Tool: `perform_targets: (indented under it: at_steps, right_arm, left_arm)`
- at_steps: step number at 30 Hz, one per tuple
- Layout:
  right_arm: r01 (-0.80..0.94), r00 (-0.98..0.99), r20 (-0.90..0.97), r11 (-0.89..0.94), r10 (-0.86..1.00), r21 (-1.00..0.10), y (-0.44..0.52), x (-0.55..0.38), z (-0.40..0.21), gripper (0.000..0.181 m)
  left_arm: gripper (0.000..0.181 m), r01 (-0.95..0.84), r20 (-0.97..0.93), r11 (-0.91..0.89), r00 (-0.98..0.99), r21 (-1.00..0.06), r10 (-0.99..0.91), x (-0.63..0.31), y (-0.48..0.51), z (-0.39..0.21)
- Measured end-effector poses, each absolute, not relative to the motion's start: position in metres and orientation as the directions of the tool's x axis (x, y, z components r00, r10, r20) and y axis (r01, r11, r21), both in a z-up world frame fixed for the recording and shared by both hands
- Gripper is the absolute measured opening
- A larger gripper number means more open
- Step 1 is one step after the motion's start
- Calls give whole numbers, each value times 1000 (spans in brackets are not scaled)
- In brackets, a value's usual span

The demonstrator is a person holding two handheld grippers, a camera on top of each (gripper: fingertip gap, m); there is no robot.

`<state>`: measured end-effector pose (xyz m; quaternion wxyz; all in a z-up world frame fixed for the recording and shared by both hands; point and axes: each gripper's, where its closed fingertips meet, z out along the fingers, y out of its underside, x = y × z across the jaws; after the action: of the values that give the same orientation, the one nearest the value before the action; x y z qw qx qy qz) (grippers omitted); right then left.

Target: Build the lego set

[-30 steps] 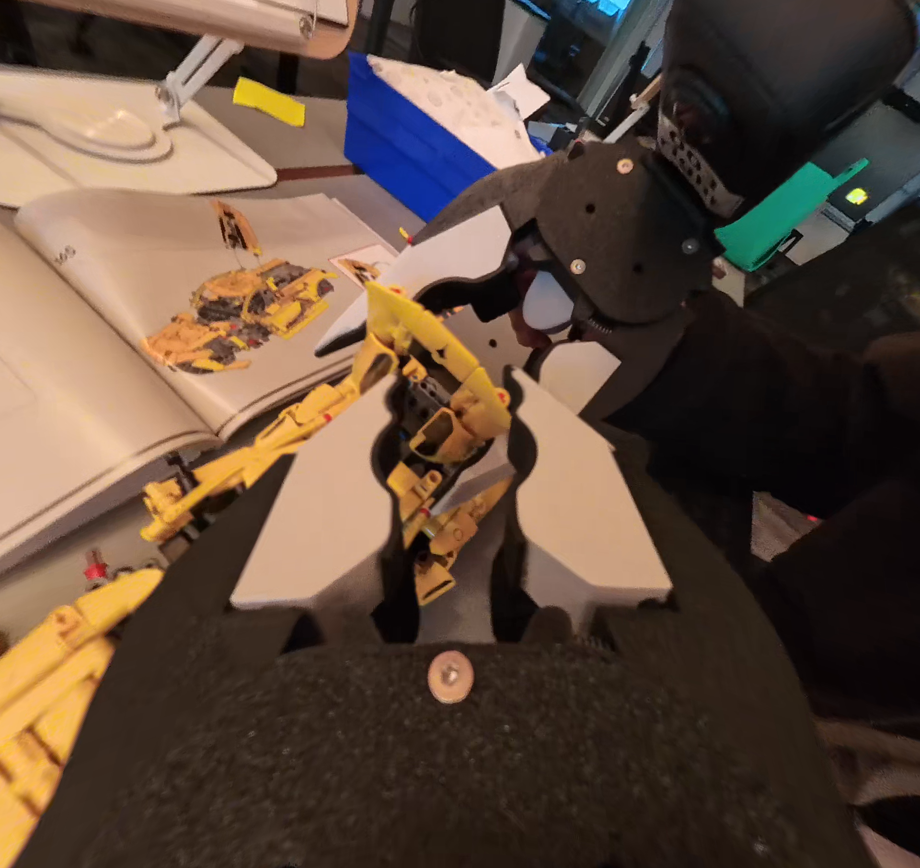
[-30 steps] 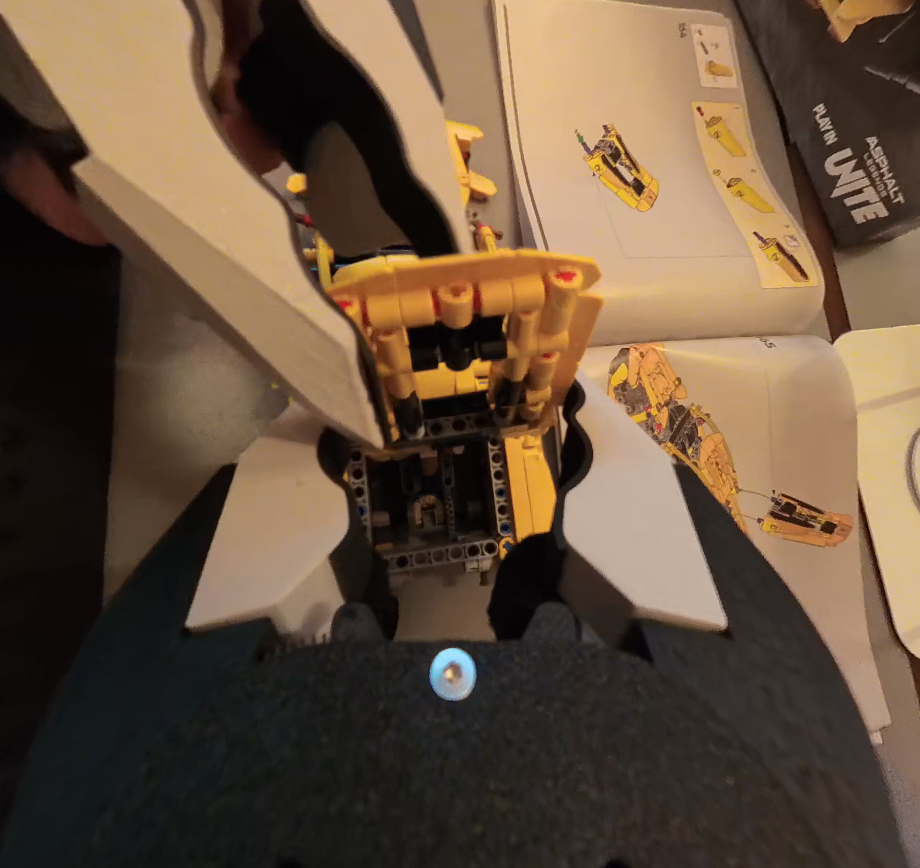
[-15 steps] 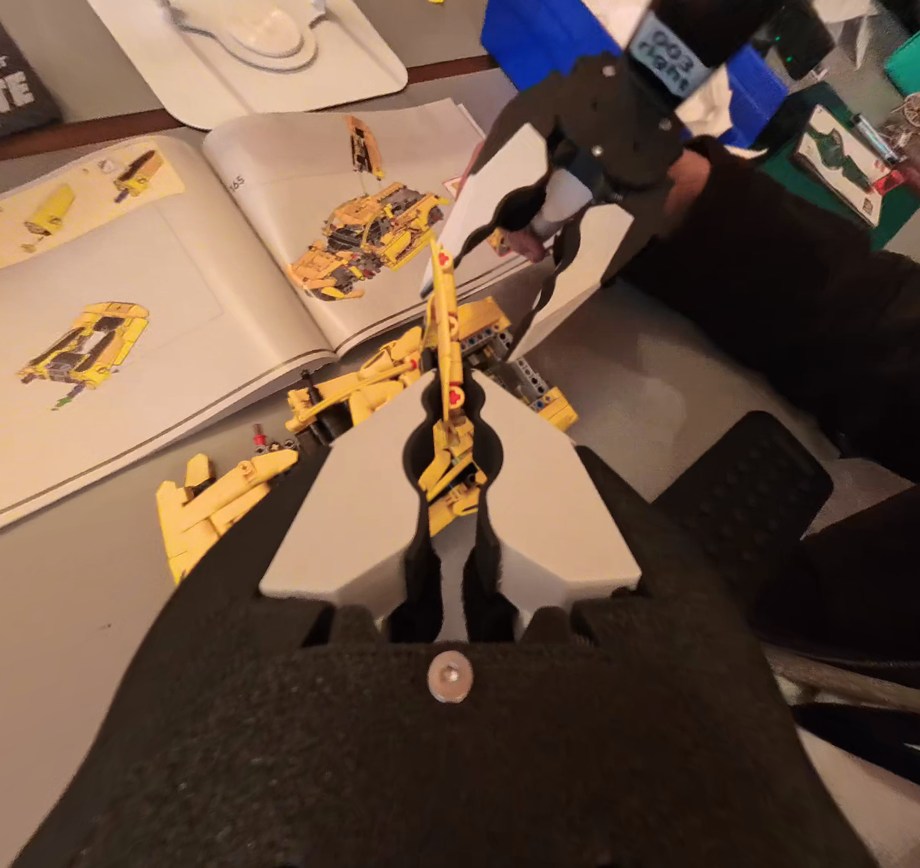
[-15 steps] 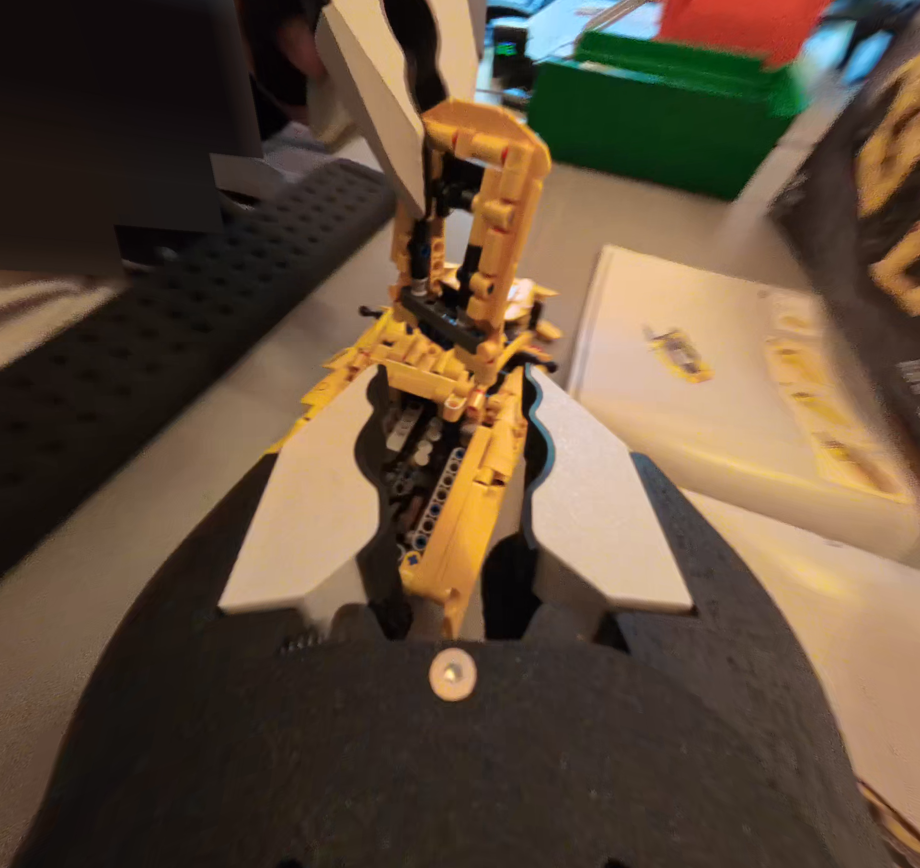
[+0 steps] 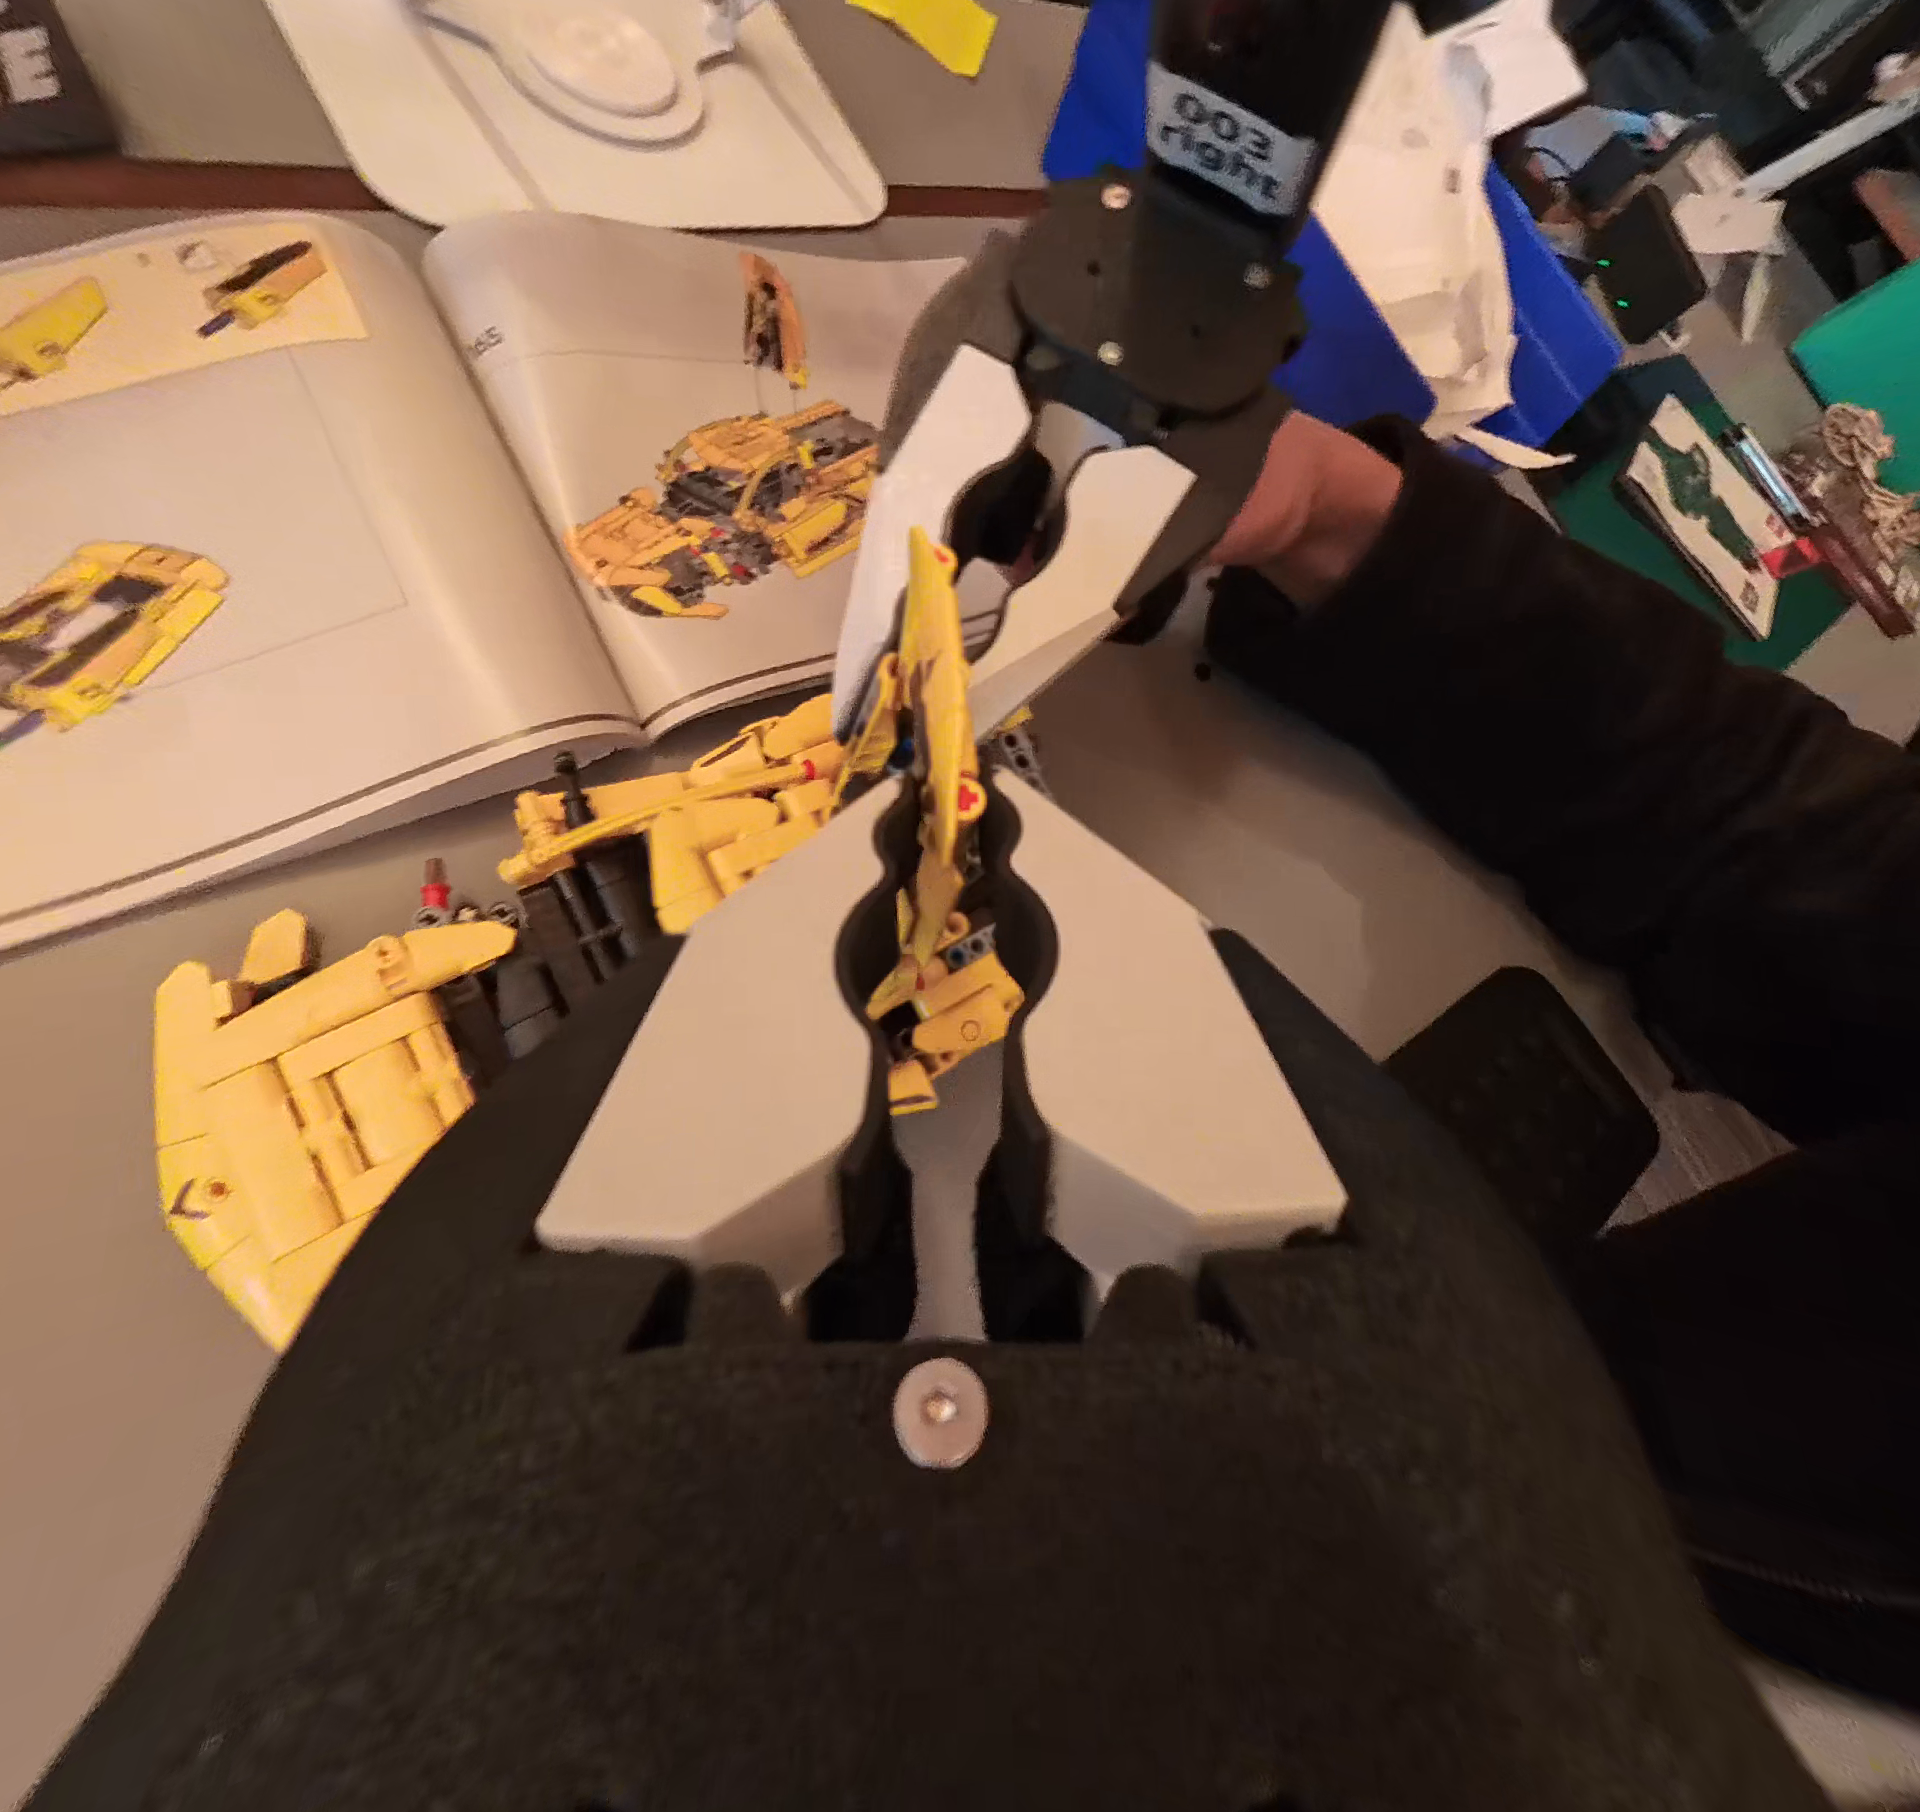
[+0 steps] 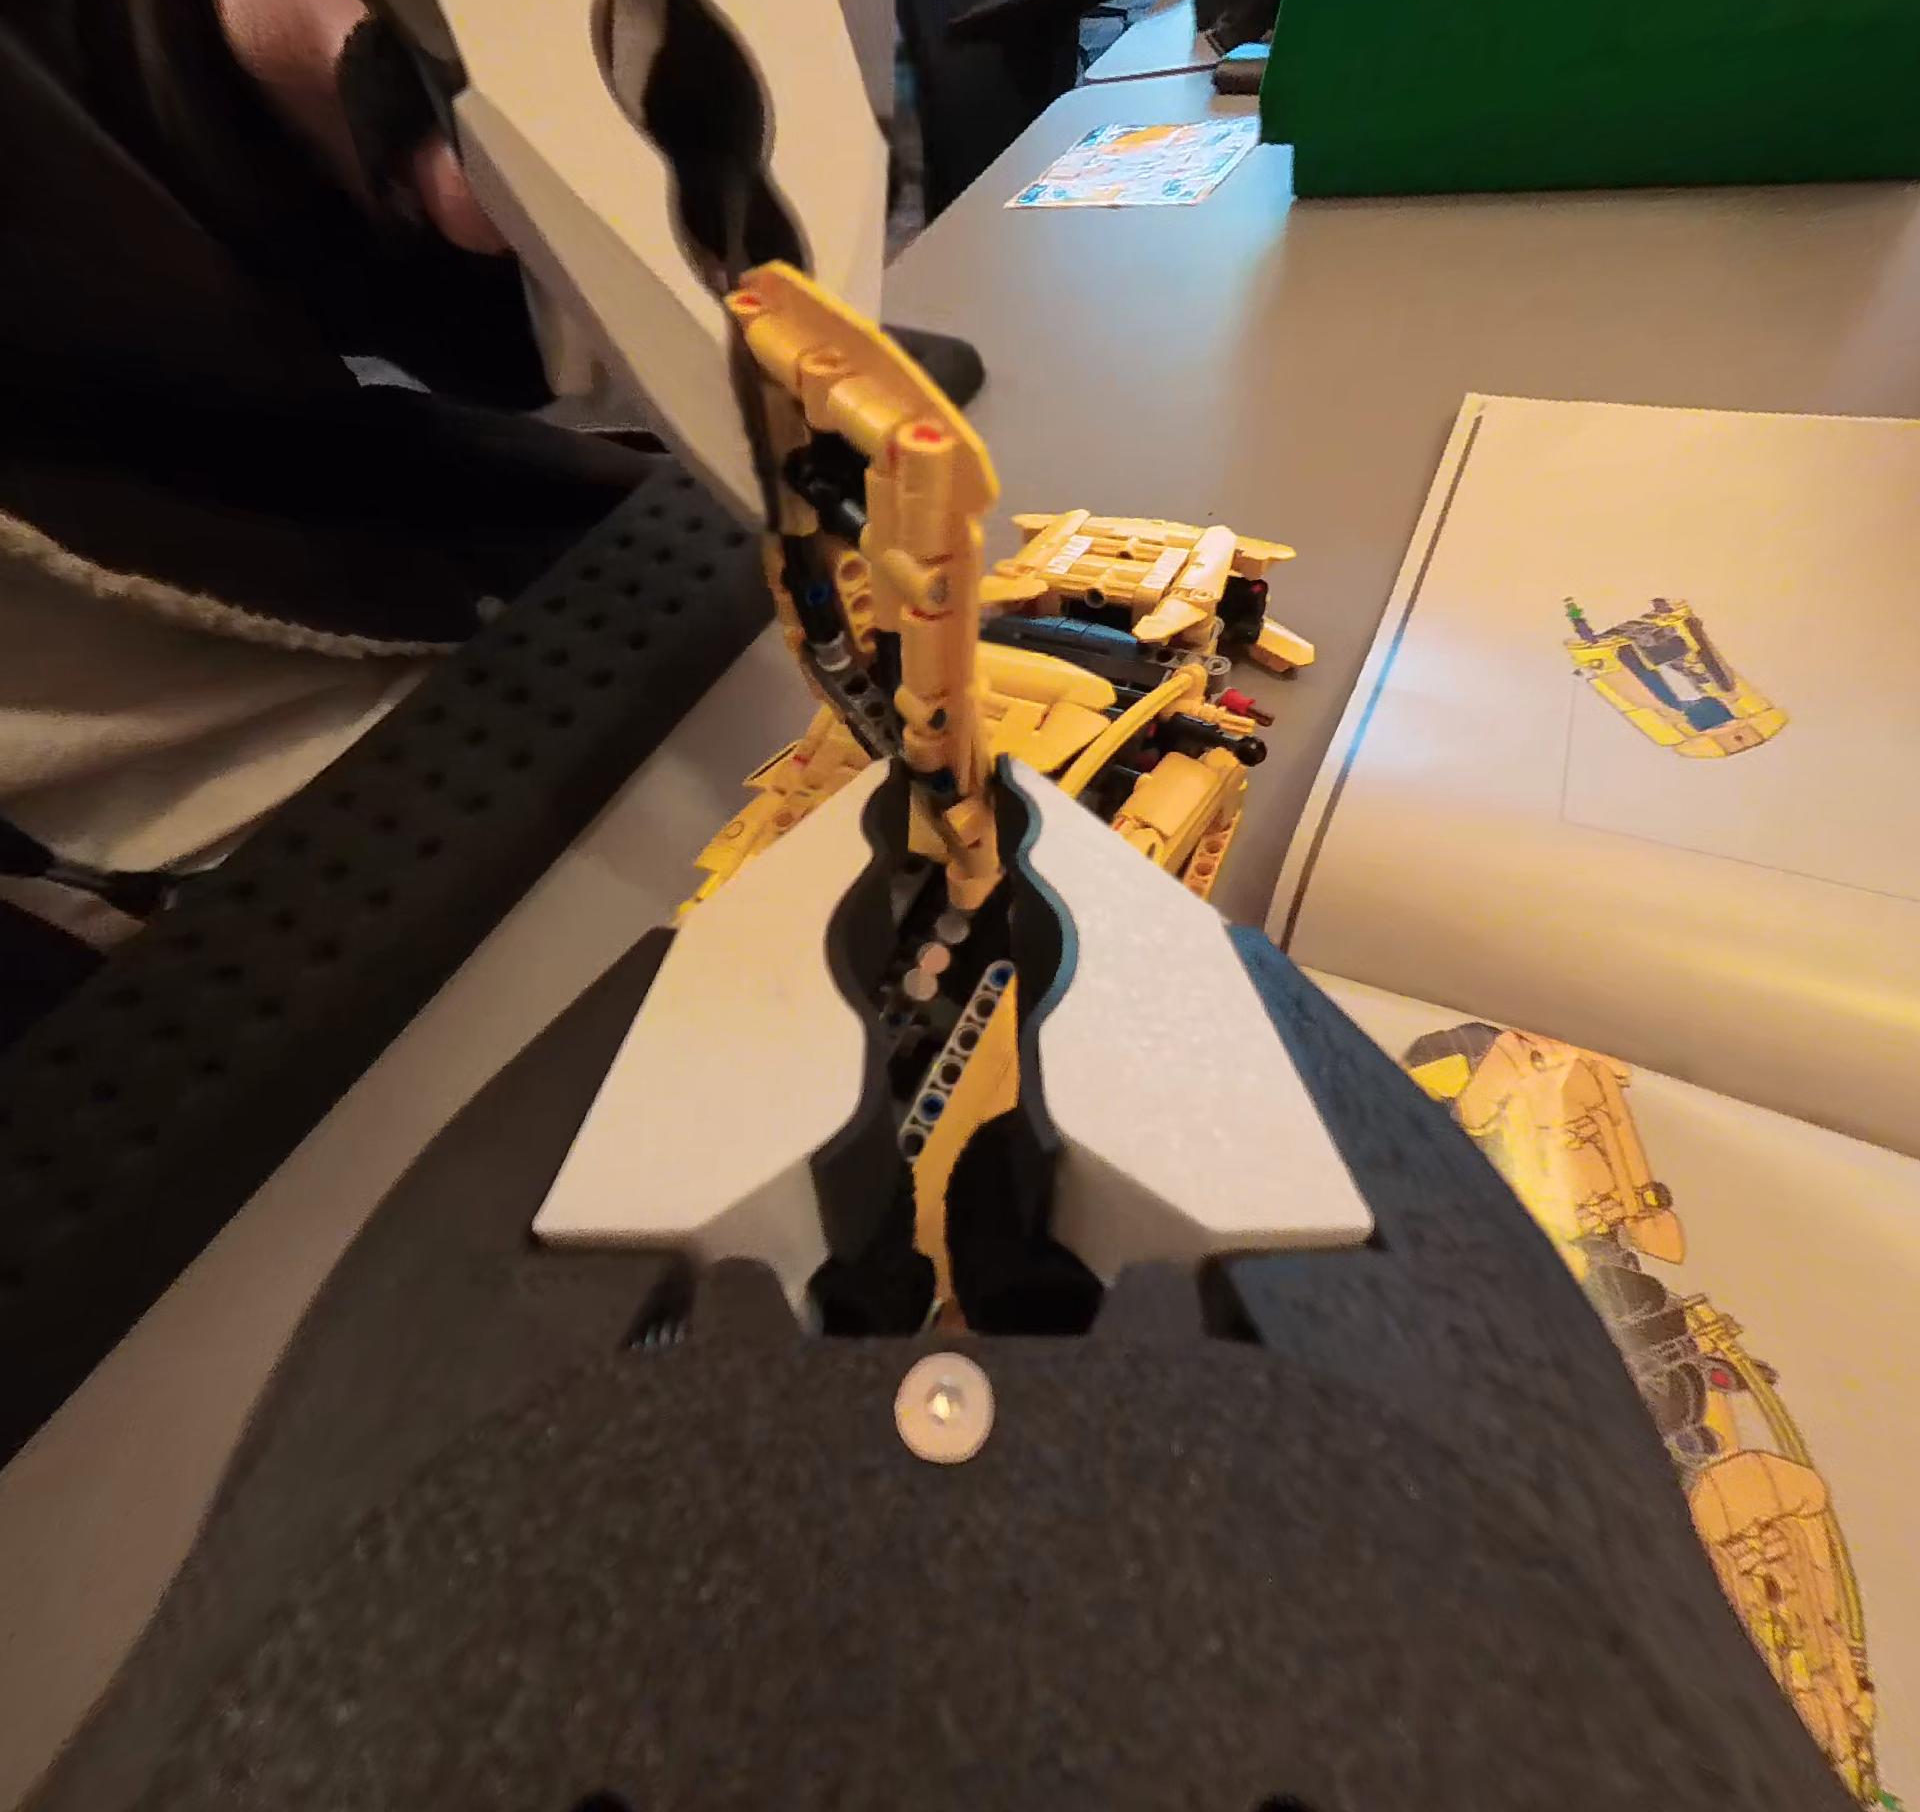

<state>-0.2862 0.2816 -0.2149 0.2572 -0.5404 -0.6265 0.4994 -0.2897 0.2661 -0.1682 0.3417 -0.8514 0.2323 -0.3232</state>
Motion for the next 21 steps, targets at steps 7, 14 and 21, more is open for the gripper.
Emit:
perform_targets:
  at_steps: [7,14,21]
  right_arm:
    - [435,-340,-276,-110,899,-893,278,-283,-215,14]
    - [382,-336,-293,-154,895,-911,286,-285,-213,13]
    - [368,-342,-310,-177,887,-913,287,-286,-215,13]
  left_arm:
    - [32,-252,170,-455,692,-854,-702,-295,258,-179]
    - [32,-232,146,-434,720,-870,-678,-307,255,-192]
    - [21,-150,243,-485,717,-862,-653,-303,256,-210]
